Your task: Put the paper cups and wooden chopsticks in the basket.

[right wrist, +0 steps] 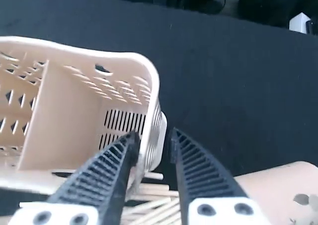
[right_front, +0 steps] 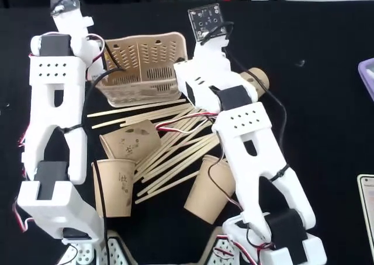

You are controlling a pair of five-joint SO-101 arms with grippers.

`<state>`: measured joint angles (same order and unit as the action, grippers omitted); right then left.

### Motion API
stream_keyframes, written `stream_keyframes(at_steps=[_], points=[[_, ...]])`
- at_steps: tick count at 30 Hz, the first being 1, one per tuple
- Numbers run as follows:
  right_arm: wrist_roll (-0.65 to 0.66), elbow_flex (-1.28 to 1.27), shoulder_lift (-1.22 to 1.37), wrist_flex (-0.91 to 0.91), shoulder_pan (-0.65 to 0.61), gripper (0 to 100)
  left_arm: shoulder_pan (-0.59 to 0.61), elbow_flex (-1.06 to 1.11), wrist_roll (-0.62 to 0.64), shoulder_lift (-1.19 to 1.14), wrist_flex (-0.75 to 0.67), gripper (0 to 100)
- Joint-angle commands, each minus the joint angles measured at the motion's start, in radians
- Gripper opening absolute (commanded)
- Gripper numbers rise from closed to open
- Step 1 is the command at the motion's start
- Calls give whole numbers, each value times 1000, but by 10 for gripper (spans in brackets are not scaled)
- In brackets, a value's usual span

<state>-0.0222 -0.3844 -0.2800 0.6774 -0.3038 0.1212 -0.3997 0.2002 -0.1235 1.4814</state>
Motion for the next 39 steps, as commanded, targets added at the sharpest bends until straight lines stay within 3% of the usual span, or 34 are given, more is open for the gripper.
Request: stream_keyframes(at_steps=[1, 5, 16, 24, 32, 34, 37, 38, 39], points=[[-9, 7, -42, -87, -8, 187, 13, -50, -2, 18, -89, 148], [-9, 28, -15, -117, -6, 265, 7, -54, -2, 29, -160, 213], [-11, 107, -2, -115, -9, 264, 15, -96, -2, 37, -245, 216], [-103, 101, -1, -172, -5, 266, 13, -170, -3, 12, -298, 219], [-100, 107, 108, -235, -5, 265, 56, -173, -3, -95, -278, 205], [-97, 107, 131, -245, -5, 240, 56, -177, -3, -106, -252, 151], [-94, 104, 143, -244, -5, 60, 54, -165, -8, -107, -235, 25], [-94, 101, 145, -242, -3, 2, 54, -153, -6, -107, -224, 30], [-95, 94, 143, -233, 5, 26, 53, -142, -3, -107, -210, 42]])
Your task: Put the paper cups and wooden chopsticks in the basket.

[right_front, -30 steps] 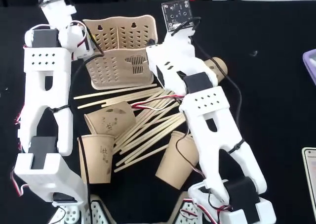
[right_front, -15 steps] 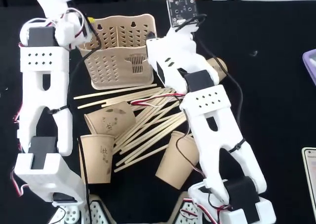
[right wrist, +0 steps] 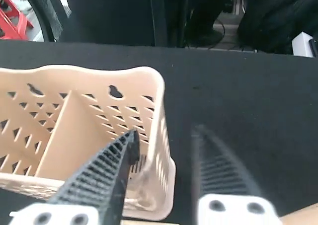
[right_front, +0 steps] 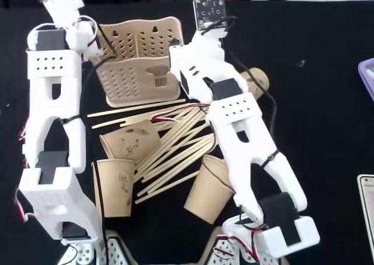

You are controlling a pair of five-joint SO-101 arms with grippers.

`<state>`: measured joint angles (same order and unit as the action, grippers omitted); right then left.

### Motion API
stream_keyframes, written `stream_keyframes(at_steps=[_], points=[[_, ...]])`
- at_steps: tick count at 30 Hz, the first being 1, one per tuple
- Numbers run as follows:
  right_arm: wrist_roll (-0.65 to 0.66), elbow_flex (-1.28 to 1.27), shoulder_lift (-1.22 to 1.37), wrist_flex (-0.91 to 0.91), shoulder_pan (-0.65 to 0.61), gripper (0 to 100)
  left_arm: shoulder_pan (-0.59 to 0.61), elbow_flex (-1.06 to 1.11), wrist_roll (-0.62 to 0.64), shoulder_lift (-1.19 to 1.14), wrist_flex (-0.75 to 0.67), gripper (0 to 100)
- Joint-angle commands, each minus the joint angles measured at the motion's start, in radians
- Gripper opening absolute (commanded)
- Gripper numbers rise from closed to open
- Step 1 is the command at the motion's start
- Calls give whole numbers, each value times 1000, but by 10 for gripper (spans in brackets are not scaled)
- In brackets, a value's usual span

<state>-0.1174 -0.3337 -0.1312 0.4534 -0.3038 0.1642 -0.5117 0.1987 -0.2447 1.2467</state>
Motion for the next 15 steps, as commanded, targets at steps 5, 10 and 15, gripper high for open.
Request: stream_keyframes(at_steps=[5, 10, 15], points=[[3, 50, -33, 107, 49, 10, 8, -38, -3, 15, 118, 30], [20, 50, -102, 207, 52, 11, -53, -111, -35, 14, 272, 30], [106, 41, -194, 339, 55, 11, -107, -134, -92, 14, 354, 30]])
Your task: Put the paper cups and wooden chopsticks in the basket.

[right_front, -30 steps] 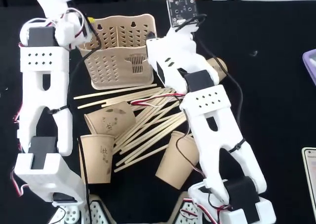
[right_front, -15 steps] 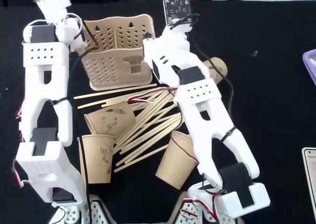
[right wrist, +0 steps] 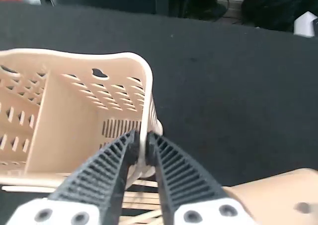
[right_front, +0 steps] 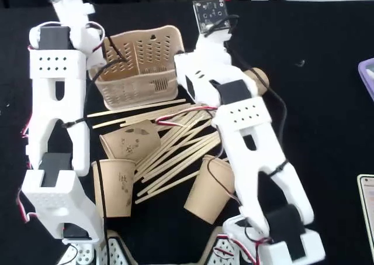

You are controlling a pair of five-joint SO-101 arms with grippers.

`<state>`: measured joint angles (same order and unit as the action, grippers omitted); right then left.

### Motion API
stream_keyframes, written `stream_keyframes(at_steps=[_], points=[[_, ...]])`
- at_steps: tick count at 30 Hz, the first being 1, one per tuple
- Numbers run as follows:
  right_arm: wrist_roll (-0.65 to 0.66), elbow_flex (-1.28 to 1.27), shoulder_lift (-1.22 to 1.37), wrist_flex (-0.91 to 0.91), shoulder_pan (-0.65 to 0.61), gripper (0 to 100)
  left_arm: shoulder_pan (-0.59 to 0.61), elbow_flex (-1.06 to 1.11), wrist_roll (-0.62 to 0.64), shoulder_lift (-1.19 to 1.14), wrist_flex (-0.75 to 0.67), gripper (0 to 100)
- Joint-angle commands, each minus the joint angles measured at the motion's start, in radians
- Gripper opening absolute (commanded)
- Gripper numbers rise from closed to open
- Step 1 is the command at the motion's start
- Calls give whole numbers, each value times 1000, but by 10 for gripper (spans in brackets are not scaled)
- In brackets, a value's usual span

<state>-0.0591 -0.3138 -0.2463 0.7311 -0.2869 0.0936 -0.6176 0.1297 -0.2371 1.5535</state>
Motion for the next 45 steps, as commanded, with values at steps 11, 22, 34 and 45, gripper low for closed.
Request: stream_keyframes(at_steps=[11, 22, 34, 45], points=[[101, -67, -209, 46, 52, 11, -35, -82, -23, -17, 120, 32], [106, -222, -216, -193, 55, 11, -30, -237, -23, -117, 110, 80], [196, -260, -208, -354, 140, 11, -31, -354, -15, -265, 63, 105], [195, -274, -208, -356, 138, 51, -30, -444, 40, -275, 55, 106]])
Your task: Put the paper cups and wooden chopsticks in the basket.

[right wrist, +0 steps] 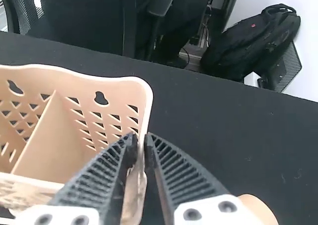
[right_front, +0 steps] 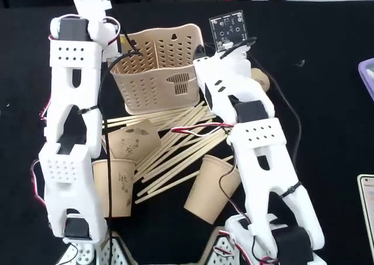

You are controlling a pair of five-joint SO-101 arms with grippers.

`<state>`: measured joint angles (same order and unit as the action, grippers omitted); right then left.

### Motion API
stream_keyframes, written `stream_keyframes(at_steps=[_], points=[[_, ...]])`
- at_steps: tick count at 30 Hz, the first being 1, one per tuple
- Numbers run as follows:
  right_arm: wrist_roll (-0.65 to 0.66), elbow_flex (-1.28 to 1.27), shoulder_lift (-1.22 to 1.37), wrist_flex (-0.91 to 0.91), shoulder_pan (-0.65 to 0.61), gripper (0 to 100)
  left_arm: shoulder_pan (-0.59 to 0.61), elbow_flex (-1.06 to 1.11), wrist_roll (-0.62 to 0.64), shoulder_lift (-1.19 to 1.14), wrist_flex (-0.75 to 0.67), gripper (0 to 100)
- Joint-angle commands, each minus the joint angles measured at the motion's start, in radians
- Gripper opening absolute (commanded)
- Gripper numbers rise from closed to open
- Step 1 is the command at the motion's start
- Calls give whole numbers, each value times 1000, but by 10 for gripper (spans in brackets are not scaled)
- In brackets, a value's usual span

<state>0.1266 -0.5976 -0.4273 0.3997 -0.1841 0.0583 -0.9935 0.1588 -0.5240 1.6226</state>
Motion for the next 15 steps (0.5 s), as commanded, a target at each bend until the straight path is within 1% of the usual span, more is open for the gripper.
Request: stream_keyframes(at_steps=[1, 3, 4, 6, 11, 13, 15], points=[[5, 10, -27, -25, 35, 95, 7, -73, 11, 12, -14, 107], [3, 12, -24, -25, 35, 189, 7, -79, 11, 12, -14, 107], [3, 16, -18, -25, 35, 216, 5, -79, 11, 12, -17, 107], [3, 27, 1, -32, 35, 210, 1, -87, 11, 12, -21, 121], [3, 105, 64, -29, 38, 176, 4, -133, 11, 8, -14, 243], [3, 130, 71, -28, 41, 176, 7, -150, 11, 12, -15, 264], [3, 153, 62, -14, 48, 175, 7, -179, 11, 12, -15, 264]])
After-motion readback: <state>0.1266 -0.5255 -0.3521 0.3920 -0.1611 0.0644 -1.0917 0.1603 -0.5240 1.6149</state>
